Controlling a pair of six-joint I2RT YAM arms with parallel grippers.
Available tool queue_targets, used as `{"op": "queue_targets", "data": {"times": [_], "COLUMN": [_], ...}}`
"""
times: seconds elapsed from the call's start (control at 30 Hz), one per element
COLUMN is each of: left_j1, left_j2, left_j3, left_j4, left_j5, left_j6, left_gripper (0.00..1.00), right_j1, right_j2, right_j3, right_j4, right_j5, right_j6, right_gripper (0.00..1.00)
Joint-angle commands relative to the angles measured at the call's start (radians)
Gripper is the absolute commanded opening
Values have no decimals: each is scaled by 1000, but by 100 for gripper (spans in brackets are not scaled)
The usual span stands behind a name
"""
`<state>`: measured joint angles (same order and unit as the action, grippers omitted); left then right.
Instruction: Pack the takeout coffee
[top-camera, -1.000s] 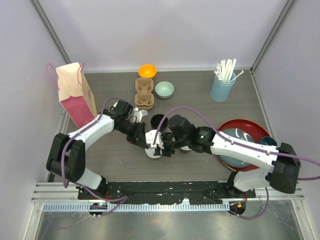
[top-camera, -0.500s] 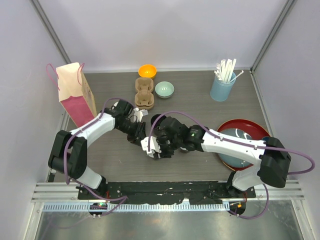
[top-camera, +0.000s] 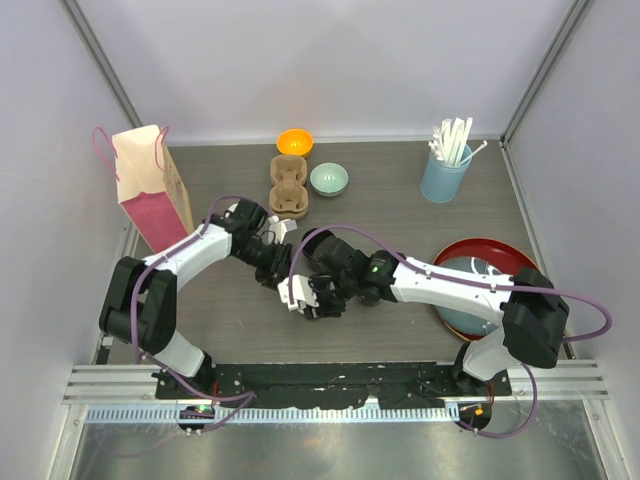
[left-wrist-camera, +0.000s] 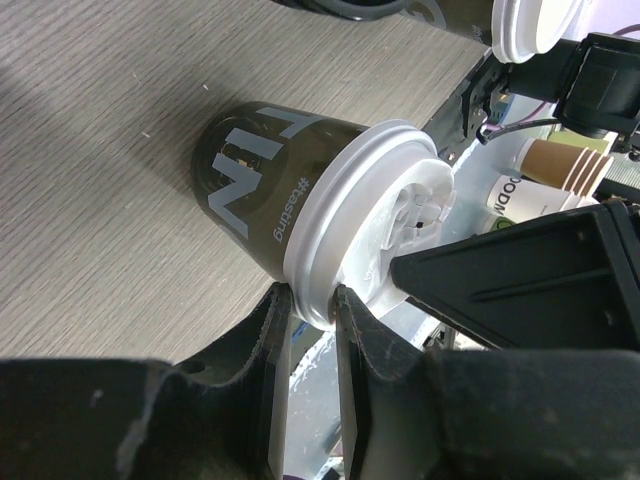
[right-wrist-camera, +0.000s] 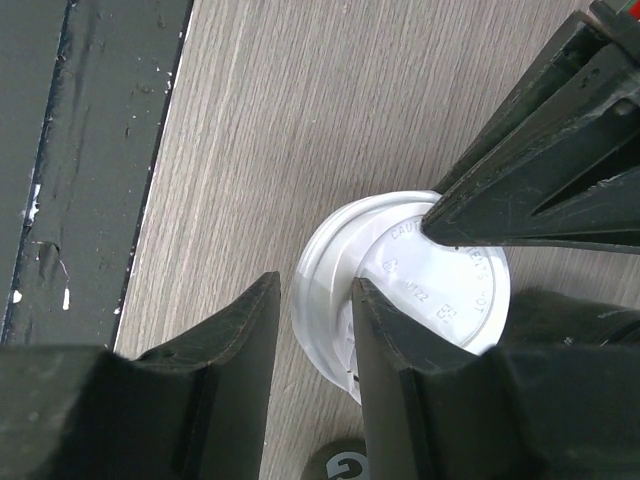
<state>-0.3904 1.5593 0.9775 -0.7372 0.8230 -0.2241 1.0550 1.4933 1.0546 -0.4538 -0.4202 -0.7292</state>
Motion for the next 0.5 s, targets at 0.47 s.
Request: {"op": "queue_targets", "data": {"times": [0.47], "left_j1": [7], "left_j2": [45], "left_j3": [26], "left_j4": [-21], "left_j5": [-5], "left_j6": [35], "left_gripper": [25], "right_j1": [-6], "right_j2": [-2], "right_j3": [70], "right_j4": [-25], "right_j5": [-9], "right_j6": [-1], "right_gripper": [41]}}
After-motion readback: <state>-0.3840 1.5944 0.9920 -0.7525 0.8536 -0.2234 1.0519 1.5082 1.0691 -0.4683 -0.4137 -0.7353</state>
